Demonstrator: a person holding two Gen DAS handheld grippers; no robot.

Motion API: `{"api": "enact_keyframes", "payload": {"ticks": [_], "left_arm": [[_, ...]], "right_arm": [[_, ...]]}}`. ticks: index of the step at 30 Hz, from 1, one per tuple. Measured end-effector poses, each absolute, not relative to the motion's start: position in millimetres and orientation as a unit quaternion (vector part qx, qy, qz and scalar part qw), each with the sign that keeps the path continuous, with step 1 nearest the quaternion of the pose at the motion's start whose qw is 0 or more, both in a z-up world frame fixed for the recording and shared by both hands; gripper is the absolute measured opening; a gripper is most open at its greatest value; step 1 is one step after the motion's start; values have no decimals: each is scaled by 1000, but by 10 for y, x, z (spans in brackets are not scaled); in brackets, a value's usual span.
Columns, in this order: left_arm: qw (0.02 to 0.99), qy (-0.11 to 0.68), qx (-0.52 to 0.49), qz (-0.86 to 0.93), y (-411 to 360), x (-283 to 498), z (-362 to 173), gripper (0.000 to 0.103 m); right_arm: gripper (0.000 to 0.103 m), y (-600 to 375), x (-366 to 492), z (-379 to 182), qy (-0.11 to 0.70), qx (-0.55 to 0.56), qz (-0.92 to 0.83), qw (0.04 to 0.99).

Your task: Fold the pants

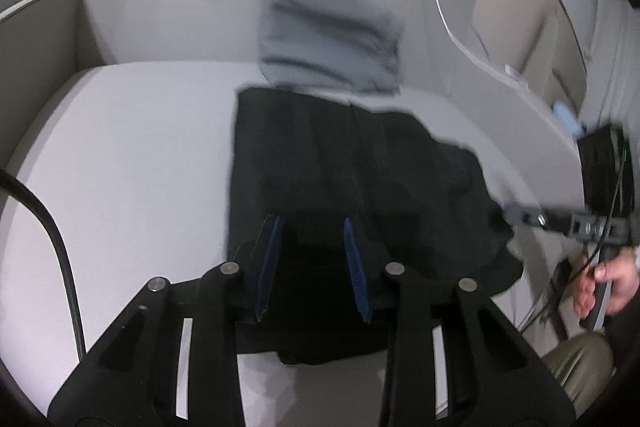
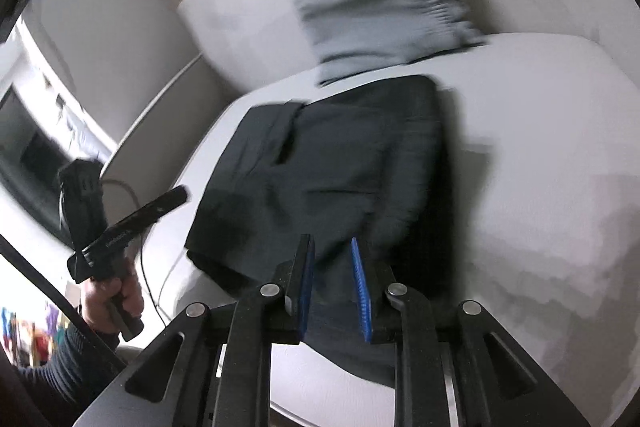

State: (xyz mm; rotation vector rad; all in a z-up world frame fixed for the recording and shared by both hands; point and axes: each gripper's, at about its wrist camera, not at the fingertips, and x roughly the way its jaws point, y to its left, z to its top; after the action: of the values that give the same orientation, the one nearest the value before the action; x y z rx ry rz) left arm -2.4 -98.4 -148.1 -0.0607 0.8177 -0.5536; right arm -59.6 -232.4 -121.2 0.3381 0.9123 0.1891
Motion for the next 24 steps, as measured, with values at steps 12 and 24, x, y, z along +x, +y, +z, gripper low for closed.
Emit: {"api": "enact_keyframes", "payload": {"ticks": [12,24], "left_arm": [[843,487,-24,-228,-850,194,-1950,19],[862,449,-35,-234,-944,338,-1483,14]], "right_arm": [[2,-2485,-422,-1662,478,169,91,857],[0,-2561,-430,-1358,446,218,118,860]]}}
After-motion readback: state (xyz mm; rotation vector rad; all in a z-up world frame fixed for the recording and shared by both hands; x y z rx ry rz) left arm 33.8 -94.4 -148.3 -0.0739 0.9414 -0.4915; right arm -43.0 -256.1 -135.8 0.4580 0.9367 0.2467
